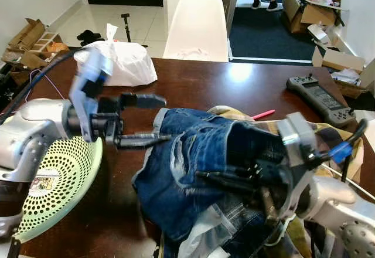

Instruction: Hang hanger

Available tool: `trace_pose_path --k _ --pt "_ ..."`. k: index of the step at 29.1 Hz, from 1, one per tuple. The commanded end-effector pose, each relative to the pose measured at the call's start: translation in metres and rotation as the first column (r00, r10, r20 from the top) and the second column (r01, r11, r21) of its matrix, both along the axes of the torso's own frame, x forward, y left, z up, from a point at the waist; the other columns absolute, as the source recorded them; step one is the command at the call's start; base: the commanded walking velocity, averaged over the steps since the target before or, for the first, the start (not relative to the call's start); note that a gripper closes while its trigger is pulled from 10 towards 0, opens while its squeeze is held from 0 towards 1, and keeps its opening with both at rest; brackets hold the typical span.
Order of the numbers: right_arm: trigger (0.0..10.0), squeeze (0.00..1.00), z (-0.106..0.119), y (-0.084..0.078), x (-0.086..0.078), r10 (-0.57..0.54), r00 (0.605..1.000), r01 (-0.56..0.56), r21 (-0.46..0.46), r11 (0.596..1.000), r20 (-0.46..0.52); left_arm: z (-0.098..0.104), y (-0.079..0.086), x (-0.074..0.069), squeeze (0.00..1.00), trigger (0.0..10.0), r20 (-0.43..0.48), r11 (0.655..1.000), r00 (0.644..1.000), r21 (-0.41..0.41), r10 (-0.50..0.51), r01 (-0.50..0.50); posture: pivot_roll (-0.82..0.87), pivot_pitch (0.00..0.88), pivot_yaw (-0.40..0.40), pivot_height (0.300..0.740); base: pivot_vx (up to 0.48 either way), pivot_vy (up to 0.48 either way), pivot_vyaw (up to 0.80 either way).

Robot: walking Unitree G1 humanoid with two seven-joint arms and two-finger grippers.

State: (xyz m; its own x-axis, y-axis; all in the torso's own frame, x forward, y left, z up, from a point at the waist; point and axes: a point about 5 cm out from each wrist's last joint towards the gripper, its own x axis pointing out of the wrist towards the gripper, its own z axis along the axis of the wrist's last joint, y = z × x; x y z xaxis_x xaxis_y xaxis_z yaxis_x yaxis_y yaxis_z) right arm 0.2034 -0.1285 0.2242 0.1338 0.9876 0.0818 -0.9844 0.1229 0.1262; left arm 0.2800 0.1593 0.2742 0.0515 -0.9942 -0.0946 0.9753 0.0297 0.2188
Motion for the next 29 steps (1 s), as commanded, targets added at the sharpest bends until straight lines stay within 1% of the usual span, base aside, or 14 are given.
trace_pose_path --k 1,4,5,8,9,12,14,20,21,22,23,25,26,29 --pt "0.0 0.00 -0.001 0.004 -0.008 0.043 0.999 -0.043 -0.027 0.999 0.011 -0.003 -0.001 -0.001 0.00 10.0 0.000 0.999 1.000 0.034 -0.028 0.028 -0.01 0.164 0.041 0.740 0.000 0.000 0.00" --pt "0.0 0.00 -0.002 0.005 -0.009 0.054 0.999 -0.054 -0.035 0.998 0.008 -0.001 -0.006 -0.001 0.00 10.0 0.019 0.998 0.998 0.039 -0.058 0.058 -0.01 0.164 0.041 0.740 0.000 0.000 0.00" --pt "0.0 0.00 -0.002 0.005 -0.011 0.068 0.998 -0.068 -0.042 0.997 0.006 0.002 -0.012 0.004 0.00 10.0 0.072 0.997 0.996 0.047 -0.056 0.053 -0.02 0.166 0.041 0.740 0.000 0.000 0.00" --pt "0.0 0.00 -0.002 0.005 -0.011 0.068 0.998 -0.068 -0.042 0.997 0.006 0.002 -0.012 0.004 0.00 10.0 0.072 0.997 0.996 0.047 -0.056 0.053 -0.02 0.166 0.041 0.740 0.000 0.000 0.00" --pt "0.0 0.00 -0.002 0.006 -0.015 0.097 0.995 -0.097 -0.059 0.994 0.001 0.014 -0.022 0.013 0.00 10.0 0.182 0.991 0.977 0.090 -0.110 0.095 -0.03 0.169 0.044 0.740 0.000 0.000 0.00" --pt "0.0 0.00 -0.003 0.007 -0.017 0.105 0.994 -0.105 -0.064 0.992 -0.002 0.021 -0.026 0.016 0.00 10.0 0.230 0.985 0.962 0.127 -0.144 0.117 -0.03 0.169 0.043 0.740 0.000 0.000 0.00" --pt "0.0 0.00 -0.003 0.008 -0.018 0.111 0.994 -0.111 -0.070 0.991 -0.005 0.028 -0.032 0.020 0.00 10.0 0.299 0.968 0.932 0.206 -0.203 0.145 -0.04 0.173 0.044 0.740 0.000 0.000 0.00" --pt "0.0 0.00 -0.003 0.008 -0.019 0.114 0.994 -0.114 -0.072 0.991 -0.006 0.028 -0.036 0.020 0.00 10.0 0.317 0.958 0.918 0.233 -0.239 0.168 -0.04 0.174 0.043 0.740 0.000 0.000 0.00" --pt "0.0 0.00 -0.004 0.009 -0.019 0.118 0.993 -0.118 -0.074 0.990 -0.006 0.030 -0.043 0.015 0.00 10.0 0.307 0.939 0.899 0.245 -0.312 0.242 -0.04 0.177 0.041 0.740 0.000 0.000 0.00" --pt "0.0 0.00 -0.004 0.009 -0.019 0.118 0.993 -0.118 -0.074 0.990 -0.006 0.030 -0.043 0.015 0.00 10.0 0.307 0.939 0.899 0.245 -0.312 0.242 -0.04 0.177 0.041 0.740 0.000 0.000 0.00" --pt "0.0 0.00 -0.004 0.009 -0.019 0.121 0.993 -0.121 -0.077 0.990 -0.006 0.032 -0.050 0.008 0.00 10.0 0.290 0.917 0.878 0.243 -0.380 0.317 -0.04 0.178 0.041 0.740 0.000 0.000 0.00" --pt "0.0 0.00 -0.004 0.009 -0.019 0.121 0.993 -0.121 -0.077 0.990 -0.006 0.032 -0.050 0.008 0.00 10.0 0.290 0.917 0.878 0.243 -0.380 0.317 -0.04 0.178 0.041 0.740 0.000 0.000 0.00" --pt "0.0 0.00 -0.003 0.010 -0.019 0.123 0.992 -0.123 -0.079 0.989 -0.005 0.032 -0.057 0.003 0.00 10.0 0.278 0.897 0.858 0.234 -0.432 0.375 -0.04 0.180 0.042 0.740 0.000 0.000 0.00" --pt "0.0 0.00 -0.003 0.011 -0.019 0.124 0.992 -0.124 -0.080 0.989 -0.004 0.033 -0.062 -0.001 0.00 10.0 0.264 0.881 0.843 0.217 -0.468 0.421 -0.04 0.180 0.042 0.740 0.000 0.000 0.00"
